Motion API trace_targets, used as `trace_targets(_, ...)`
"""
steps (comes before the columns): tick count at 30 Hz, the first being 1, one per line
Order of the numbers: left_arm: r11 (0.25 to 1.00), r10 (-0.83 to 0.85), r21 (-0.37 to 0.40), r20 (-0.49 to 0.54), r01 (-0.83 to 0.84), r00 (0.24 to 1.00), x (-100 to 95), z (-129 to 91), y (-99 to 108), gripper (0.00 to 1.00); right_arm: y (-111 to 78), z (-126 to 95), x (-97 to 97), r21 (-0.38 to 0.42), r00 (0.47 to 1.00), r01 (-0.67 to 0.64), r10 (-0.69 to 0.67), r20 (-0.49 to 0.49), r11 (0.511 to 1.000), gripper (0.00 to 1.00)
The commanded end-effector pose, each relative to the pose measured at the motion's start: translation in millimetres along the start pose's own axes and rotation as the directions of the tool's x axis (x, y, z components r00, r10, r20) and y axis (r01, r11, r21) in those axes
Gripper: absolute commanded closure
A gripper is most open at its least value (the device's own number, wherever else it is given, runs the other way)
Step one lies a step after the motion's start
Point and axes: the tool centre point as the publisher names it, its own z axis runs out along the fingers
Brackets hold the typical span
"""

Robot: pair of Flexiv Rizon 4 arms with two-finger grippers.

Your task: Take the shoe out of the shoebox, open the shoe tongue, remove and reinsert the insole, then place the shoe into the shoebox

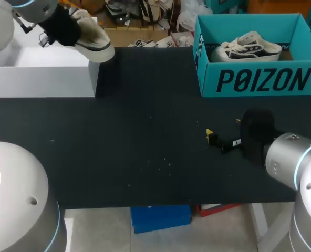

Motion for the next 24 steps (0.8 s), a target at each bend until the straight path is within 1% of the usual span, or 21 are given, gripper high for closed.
trace_targets(1, 0.983, -0.168, -0.071, -0.017, 0.167, 0.986, 31.5, -17.1, 17.5, 1.00, -1.3, 0.6, 1.5, -0.005, 1.000, -0.002, 0.002, 0.004, 1.000, 0.00)
trace_targets(7, 0.962, -0.263, -0.098, -0.056, 0.256, 0.963, 52.2, -12.4, 55.0, 1.00, -1.3, 0.6, 1.5, -0.005, 1.000, -0.002, 0.002, 0.004, 1.000, 0.00)
trace_targets(12, 0.948, -0.307, -0.116, -0.078, 0.297, 0.949, 65.1, -6.5, 81.4, 1.00, -1.3, 0.6, 1.5, -0.005, 1.000, -0.002, 0.002, 0.004, 1.000, 0.00)
trace_targets(15, 0.940, -0.331, -0.123, -0.101, 0.319, 0.938, 69.5, -0.7, 94.2, 1.00, -1.3, 0.6, 1.5, -0.005, 1.000, -0.002, 0.002, 0.004, 1.000, 0.00)
trace_targets(19, 0.929, -0.359, -0.141, -0.127, 0.342, 0.925, 75.7, 11.2, 116.1, 1.00, -1.3, 0.6, 1.5, -0.005, 1.000, -0.002, 0.002, 0.004, 1.000, 0.00)
trace_targets(20, 0.927, -0.364, -0.147, -0.132, 0.345, 0.922, 76.5, 13.4, 119.0, 1.00, -1.3, 0.6, 1.5, -0.005, 1.000, -0.002, 0.002, 0.004, 1.000, 0.00)
trace_targets(24, 0.918, -0.387, -0.152, -0.154, 0.366, 0.909, 83.5, 31.2, 136.0, 1.00, -1.3, 0.6, 1.5, -0.005, 1.000, -0.002, 0.002, 0.004, 1.000, 0.00)
